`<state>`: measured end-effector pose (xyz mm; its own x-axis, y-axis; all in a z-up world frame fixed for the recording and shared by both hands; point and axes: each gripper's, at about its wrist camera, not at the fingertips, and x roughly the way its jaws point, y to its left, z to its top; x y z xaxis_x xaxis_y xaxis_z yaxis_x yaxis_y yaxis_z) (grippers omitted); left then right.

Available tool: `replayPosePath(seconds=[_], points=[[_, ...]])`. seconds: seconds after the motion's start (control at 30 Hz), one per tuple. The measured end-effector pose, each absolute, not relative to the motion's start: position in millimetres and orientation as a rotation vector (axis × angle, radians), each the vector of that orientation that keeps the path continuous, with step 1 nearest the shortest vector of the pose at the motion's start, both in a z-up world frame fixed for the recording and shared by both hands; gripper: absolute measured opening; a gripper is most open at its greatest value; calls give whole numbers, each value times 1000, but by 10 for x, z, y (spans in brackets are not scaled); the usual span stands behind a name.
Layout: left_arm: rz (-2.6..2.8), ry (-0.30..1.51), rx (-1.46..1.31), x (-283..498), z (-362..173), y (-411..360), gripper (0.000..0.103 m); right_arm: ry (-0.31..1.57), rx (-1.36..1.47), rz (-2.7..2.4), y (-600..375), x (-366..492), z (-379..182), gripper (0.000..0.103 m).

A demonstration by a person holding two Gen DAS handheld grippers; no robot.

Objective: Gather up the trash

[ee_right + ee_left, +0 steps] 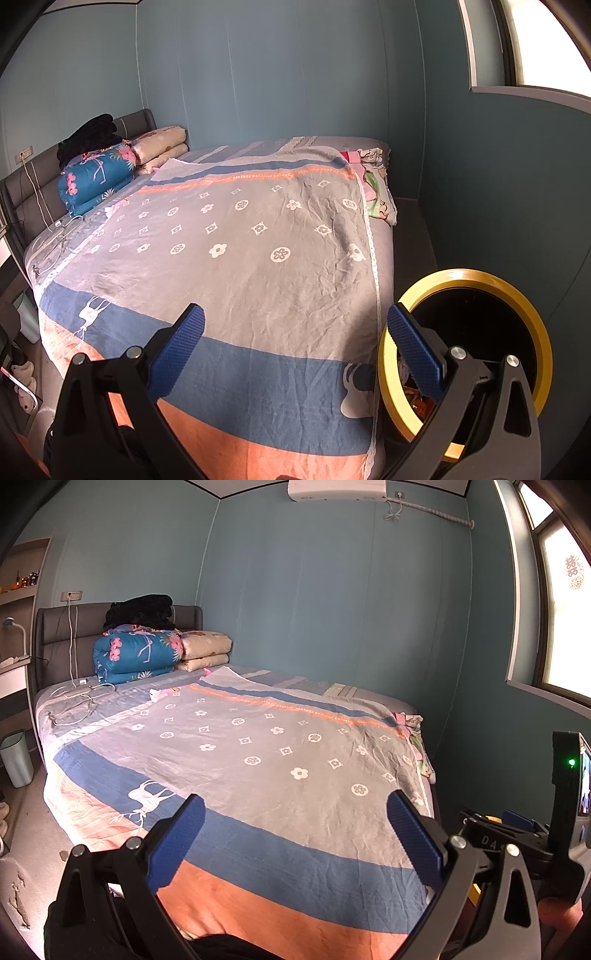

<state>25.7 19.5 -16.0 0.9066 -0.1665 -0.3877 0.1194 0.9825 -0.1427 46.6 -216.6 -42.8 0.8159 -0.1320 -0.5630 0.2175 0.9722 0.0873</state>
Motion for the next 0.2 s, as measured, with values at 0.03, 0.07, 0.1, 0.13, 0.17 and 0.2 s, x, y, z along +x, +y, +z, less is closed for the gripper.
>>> replayPosePath(seconds=[0.03,0.07,0.1,0.13,0.17,0.2], points=[[-147,409,-114,259,-162,191,95,588,150,-188,-2168,466,-428,95],[-144,407,-110,255,-162,193,95,590,151,-189,-2165,466,-435,95],[-141,405,-105,248,-161,183,95,590,153,-189,-2173,465,-433,95],[-143,406,-106,246,-162,179,95,592,155,-188,-2179,468,-440,95],[-144,406,-107,247,-162,177,95,593,156,-188,-2181,469,-442,95],[-144,407,-108,248,-162,174,95,593,157,-190,-2182,468,-445,95]])
